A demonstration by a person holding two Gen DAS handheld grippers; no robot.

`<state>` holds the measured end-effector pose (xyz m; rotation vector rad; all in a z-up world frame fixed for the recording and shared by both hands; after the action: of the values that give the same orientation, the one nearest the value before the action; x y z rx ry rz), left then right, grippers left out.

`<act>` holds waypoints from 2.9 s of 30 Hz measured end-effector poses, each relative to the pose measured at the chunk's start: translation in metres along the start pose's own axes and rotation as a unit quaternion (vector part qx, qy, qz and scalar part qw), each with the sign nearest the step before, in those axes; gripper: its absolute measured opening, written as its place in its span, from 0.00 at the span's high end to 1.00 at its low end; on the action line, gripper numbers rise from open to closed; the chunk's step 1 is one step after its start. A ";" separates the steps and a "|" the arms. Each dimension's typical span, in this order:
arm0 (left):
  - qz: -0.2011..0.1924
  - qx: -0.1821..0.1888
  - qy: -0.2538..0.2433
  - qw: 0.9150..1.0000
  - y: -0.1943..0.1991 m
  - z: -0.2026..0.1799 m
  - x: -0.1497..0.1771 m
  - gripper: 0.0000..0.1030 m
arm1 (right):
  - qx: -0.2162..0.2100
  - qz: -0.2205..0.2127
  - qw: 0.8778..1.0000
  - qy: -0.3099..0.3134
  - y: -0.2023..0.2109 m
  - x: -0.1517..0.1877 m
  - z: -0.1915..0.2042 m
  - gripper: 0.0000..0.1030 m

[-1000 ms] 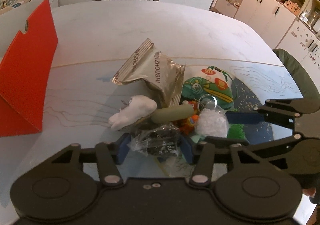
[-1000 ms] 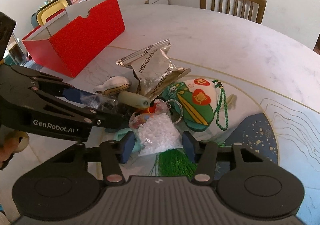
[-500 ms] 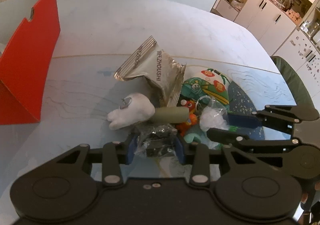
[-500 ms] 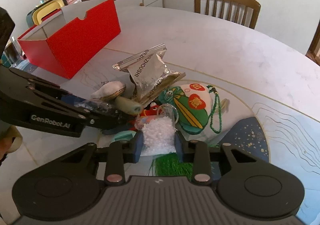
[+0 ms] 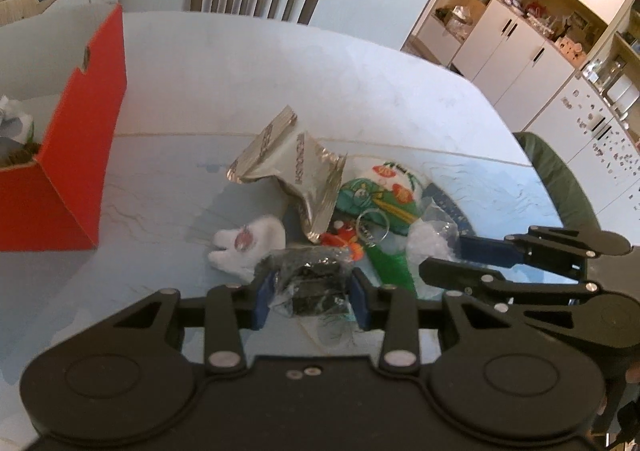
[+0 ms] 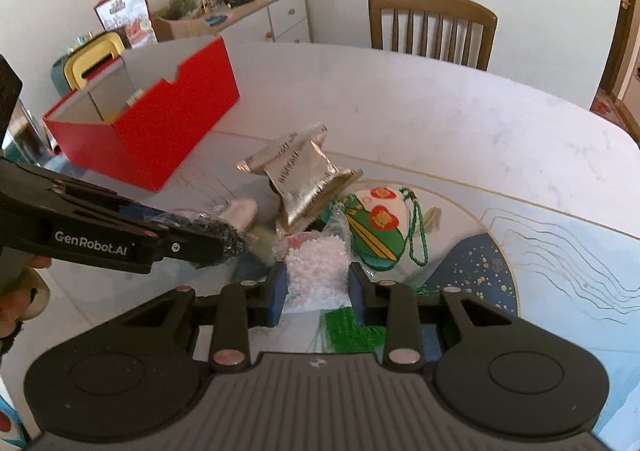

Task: Organize objects
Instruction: 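Grasp the black plastic bag with the left tool while the right tool grasps the bead bag, then carry the black bag and bead bag into the red box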

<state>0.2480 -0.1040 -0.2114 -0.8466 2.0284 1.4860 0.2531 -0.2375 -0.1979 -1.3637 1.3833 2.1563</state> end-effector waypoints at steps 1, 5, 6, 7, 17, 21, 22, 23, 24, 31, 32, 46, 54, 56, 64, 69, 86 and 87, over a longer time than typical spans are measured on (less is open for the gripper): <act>-0.003 0.001 0.001 1.000 0.004 -0.001 -0.003 0.63 | 0.001 -0.002 1.000 -0.002 0.003 -0.002 0.002 0.69; -0.012 0.005 0.011 1.000 0.018 0.000 -0.012 0.63 | -0.001 -0.010 1.000 -0.005 0.016 -0.013 0.012 0.69; -0.015 0.005 0.012 1.000 0.022 0.000 -0.015 0.63 | -0.001 -0.011 1.000 -0.005 0.018 -0.015 0.015 0.69; -0.018 0.005 0.013 1.000 0.025 0.000 -0.017 0.63 | -0.001 -0.012 1.000 -0.005 0.020 -0.017 0.017 0.69; -0.047 0.008 0.027 0.998 0.055 0.014 -0.041 0.63 | 0.002 -0.031 1.000 -0.001 0.038 -0.048 0.050 0.69; -0.058 0.005 0.031 0.998 0.064 0.025 -0.051 0.63 | -0.001 -0.040 0.999 0.004 0.042 -0.062 0.068 0.69; -0.061 0.005 0.031 0.998 0.067 0.027 -0.053 0.63 | -0.002 -0.042 0.999 0.004 0.042 -0.064 0.072 0.69; -0.064 0.006 0.031 0.997 0.070 0.030 -0.056 0.63 | -0.004 -0.044 0.999 0.003 0.043 -0.068 0.076 0.69; -0.067 0.005 0.031 0.997 0.073 0.032 -0.058 0.63 | -0.006 -0.046 0.999 0.002 0.043 -0.071 0.080 0.69; -0.087 0.004 0.025 0.996 0.091 0.052 -0.075 0.63 | -0.013 -0.059 0.998 0.008 0.040 -0.093 0.108 0.69; -0.088 0.004 0.024 0.996 0.093 0.055 -0.076 0.63 | -0.012 -0.061 0.998 0.009 0.039 -0.095 0.113 0.69; -0.097 -0.006 0.021 0.995 0.115 0.113 -0.097 0.63 | -0.015 -0.069 0.997 0.011 0.013 -0.123 0.169 0.69; -0.103 -0.016 0.023 0.994 0.123 0.154 -0.111 0.63 | -0.017 -0.069 0.997 0.010 -0.009 -0.136 0.197 0.69; -0.104 -0.021 0.025 0.994 0.124 0.166 -0.115 0.63 | -0.016 -0.067 0.998 0.010 -0.016 -0.139 0.204 0.69; -0.107 -0.045 0.033 0.993 0.122 0.212 -0.128 0.63 | -0.017 -0.059 0.998 -0.002 -0.049 -0.149 0.223 0.69; -0.102 -0.061 0.039 0.992 0.112 0.238 -0.132 0.63 | -0.013 -0.046 0.999 -0.009 -0.077 -0.153 0.228 0.69; -0.063 -0.082 0.047 0.994 0.042 0.286 -0.153 0.63 | 0.023 0.022 0.999 0.025 -0.184 -0.144 0.238 0.69; -0.062 -0.082 0.043 0.994 0.038 0.286 -0.154 0.63 | 0.026 0.025 0.999 0.025 -0.189 -0.144 0.236 0.69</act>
<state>0.3330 0.2079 -0.1630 -1.0994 1.8960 1.5856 0.3108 0.0909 -0.1661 -1.3875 1.4958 2.1147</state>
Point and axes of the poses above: each gripper's, at about its wrist camera, not at the fingertips, and y roughly against the way its jaws point, z to its left, x to its underside, the point moved 10 cm from there along -y, roughly the way its jaws point, and after that the axes turned 14 degrees about -z, right-handed, at the moved point
